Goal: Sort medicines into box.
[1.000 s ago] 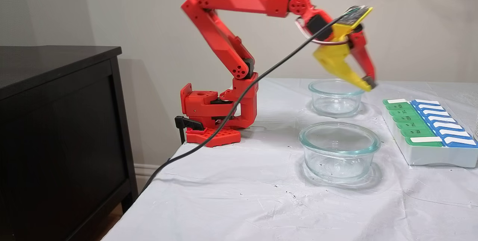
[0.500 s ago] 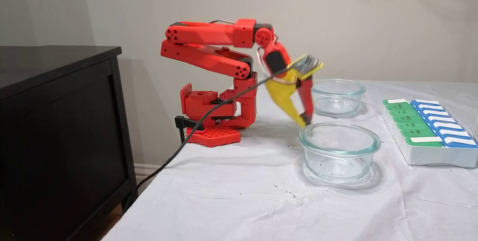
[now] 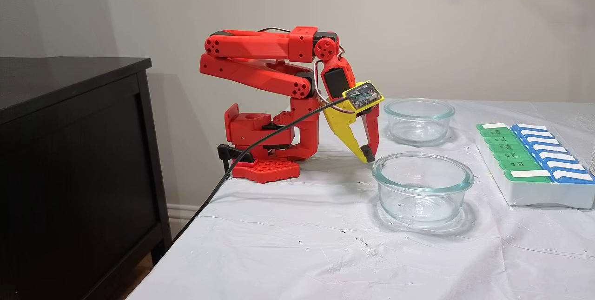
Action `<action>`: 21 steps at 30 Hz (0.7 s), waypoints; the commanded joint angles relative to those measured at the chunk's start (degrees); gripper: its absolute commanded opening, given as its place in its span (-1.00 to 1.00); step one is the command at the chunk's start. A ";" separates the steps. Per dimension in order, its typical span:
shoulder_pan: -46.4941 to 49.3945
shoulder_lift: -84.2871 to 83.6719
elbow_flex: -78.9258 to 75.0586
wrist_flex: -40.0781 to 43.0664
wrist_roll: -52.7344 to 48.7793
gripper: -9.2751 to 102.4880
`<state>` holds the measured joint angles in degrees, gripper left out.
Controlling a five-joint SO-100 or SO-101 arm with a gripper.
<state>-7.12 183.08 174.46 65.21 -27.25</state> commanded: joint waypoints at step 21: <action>3.43 0.53 -3.16 0.53 3.16 -0.83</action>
<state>-3.87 183.08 174.46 65.21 -24.35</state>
